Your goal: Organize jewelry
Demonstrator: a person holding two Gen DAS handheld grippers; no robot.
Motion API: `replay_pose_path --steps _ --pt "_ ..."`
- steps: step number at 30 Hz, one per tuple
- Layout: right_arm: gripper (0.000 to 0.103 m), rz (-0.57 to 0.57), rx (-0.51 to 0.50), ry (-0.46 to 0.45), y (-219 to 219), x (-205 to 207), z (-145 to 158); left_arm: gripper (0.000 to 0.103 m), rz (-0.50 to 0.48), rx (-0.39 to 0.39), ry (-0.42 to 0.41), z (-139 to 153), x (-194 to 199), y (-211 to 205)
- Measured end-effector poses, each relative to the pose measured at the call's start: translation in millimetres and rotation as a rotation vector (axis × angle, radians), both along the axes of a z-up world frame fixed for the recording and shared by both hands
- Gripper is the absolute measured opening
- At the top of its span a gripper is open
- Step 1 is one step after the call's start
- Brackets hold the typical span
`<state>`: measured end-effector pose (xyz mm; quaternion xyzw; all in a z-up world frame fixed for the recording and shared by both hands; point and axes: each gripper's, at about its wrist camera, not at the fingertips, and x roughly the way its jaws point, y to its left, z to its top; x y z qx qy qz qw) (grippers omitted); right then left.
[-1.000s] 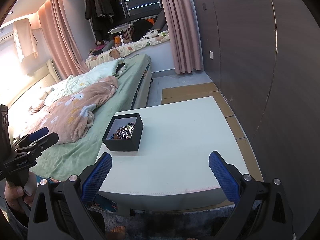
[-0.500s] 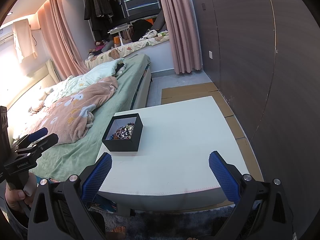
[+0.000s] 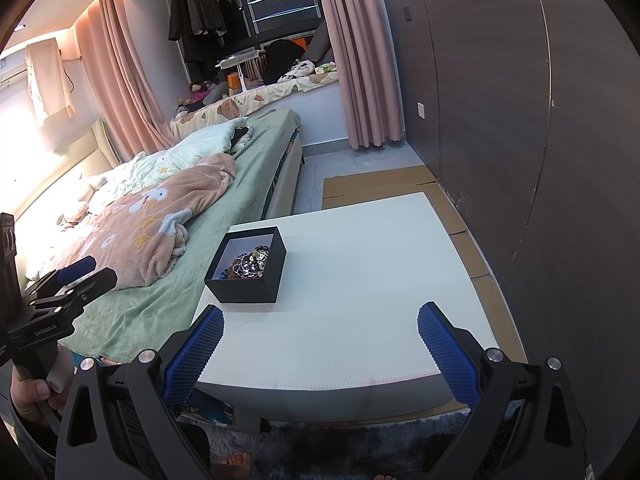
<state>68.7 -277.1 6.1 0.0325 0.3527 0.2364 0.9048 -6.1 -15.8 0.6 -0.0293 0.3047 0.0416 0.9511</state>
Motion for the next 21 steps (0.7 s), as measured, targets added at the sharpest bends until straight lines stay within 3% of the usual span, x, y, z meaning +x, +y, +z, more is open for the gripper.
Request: replay_pose_path --steps 21 --pt "0.095 -0.006 -0.007 0.000 3.3 -1.7 -0.7 0.098 -0.015 -0.015 -0.008 0.3 -3.4 6.3"
